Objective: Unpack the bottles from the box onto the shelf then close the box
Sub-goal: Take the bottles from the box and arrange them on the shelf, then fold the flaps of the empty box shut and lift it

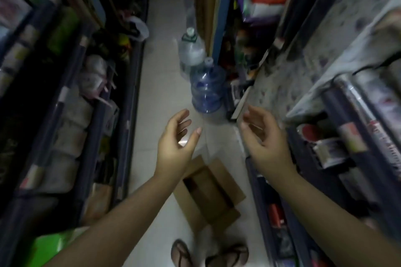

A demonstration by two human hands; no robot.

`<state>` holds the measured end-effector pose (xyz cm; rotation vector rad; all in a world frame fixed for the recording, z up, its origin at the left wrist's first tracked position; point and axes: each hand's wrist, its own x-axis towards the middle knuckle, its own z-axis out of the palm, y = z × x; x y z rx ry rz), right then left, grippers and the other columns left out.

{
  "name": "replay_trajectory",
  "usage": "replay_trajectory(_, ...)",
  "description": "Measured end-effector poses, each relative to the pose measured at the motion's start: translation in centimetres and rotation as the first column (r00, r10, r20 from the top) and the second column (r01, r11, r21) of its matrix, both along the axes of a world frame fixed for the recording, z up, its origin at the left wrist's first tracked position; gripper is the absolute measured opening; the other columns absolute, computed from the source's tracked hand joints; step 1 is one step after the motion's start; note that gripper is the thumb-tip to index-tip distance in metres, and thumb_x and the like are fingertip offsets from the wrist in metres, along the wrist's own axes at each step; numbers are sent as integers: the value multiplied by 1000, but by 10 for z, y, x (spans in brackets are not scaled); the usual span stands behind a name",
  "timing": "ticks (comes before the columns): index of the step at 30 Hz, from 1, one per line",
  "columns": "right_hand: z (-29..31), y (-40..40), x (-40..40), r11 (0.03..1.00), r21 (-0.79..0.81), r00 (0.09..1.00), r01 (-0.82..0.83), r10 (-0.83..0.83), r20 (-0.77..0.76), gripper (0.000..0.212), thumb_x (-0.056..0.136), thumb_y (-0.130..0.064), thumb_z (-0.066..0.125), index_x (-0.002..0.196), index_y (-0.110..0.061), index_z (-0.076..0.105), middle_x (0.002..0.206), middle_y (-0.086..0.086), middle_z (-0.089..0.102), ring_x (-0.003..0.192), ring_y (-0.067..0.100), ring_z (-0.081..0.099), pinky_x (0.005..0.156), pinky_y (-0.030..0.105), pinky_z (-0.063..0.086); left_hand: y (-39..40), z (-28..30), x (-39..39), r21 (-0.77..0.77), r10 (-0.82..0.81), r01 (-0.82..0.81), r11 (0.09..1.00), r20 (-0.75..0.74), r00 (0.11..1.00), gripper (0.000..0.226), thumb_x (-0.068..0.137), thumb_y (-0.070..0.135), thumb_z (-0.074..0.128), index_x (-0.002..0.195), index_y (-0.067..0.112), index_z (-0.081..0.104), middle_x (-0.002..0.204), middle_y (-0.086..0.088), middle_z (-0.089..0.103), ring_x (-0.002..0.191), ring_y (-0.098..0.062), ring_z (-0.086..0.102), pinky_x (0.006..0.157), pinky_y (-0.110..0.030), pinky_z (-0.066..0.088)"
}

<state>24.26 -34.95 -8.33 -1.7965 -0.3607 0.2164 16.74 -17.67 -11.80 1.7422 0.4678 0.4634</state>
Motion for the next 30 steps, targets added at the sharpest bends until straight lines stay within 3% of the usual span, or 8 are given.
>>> replay_trajectory(4, -70, 0, -30, 997, -79, 996, 17, -24, -88, 39, 89, -29, 59, 126, -18, 51, 120, -3, 59, 115, 10, 56, 102, 39, 46, 4, -64, -34, -18, 14, -16, 1000, -122, 992, 47, 88, 21, 66, 131, 25, 49, 130, 15, 55, 118, -3, 56, 100, -21, 47)
replay_trajectory(8, -148, -3, -58, 988, -132, 969, 78, -106, -222, 50, 83, -45, 57, 127, -22, 51, 122, -7, 59, 116, 7, 55, 101, 36, 47, 6, -134, -57, -39, -27, 18, 999, -237, 971, 47, 88, 23, 66, 132, 28, 48, 130, 19, 54, 118, 1, 54, 99, -19, 46)
replay_trajectory(12, -223, -10, -84, 984, -155, 922, 91, -142, -360, 36, 91, -28, 59, 125, -28, 48, 120, -12, 57, 114, 5, 55, 98, 32, 48, 3, -200, -70, -32, -68, 61, 998, -318, 946, 47, 88, 23, 66, 131, 26, 49, 121, 28, 53, 115, 5, 54, 97, -15, 45)
replay_trajectory(16, -291, -16, -99, 967, -217, 886, 136, -217, -410, 38, 85, -37, 60, 121, -34, 47, 120, -9, 57, 114, 7, 55, 96, 32, 48, 1, -269, -70, 0, -107, 118, 993, -420, 901, 49, 88, 29, 65, 134, 25, 48, 125, 17, 55, 111, 5, 53, 89, -3, 42)
replay_trajectory(18, -330, -20, -102, 952, -263, 867, 153, -257, -427, 37, 89, -32, 60, 124, -32, 46, 121, -7, 56, 115, 8, 53, 98, 35, 47, 3, -307, -67, 17, -127, 152, 988, -465, 876, 50, 88, 31, 64, 135, 24, 48, 127, 16, 53, 111, 4, 52, 86, 0, 40)
replay_trajectory(23, -426, -31, -114, 877, -389, 800, 282, -439, -409, 45, 89, -32, 61, 130, -24, 46, 128, -1, 54, 118, 13, 51, 102, 45, 45, 9, -392, -55, 56, -139, 200, 978, -536, 833, 51, 88, 33, 62, 136, 22, 48, 126, 15, 52, 113, -3, 51, 87, -7, 39)
replay_trajectory(28, -505, -41, -124, 744, -524, 706, 414, -626, -331, 65, 88, -32, 62, 143, -18, 32, 144, 4, 38, 128, 10, 36, 110, 38, 33, 15, -461, -40, 51, -169, 237, 970, -557, 813, 50, 88, 33, 64, 135, 24, 49, 127, 15, 53, 113, -4, 51, 96, -23, 43)
replay_trajectory(30, -536, -48, -128, 697, -569, 666, 436, -675, -317, 72, 86, -33, 64, 146, -16, 27, 149, 6, 33, 137, 16, 32, 113, 38, 30, 14, -485, -38, 44, -181, 249, 967, -568, 803, 50, 87, 33, 65, 134, 25, 49, 128, 14, 54, 114, -4, 51, 94, -21, 43)
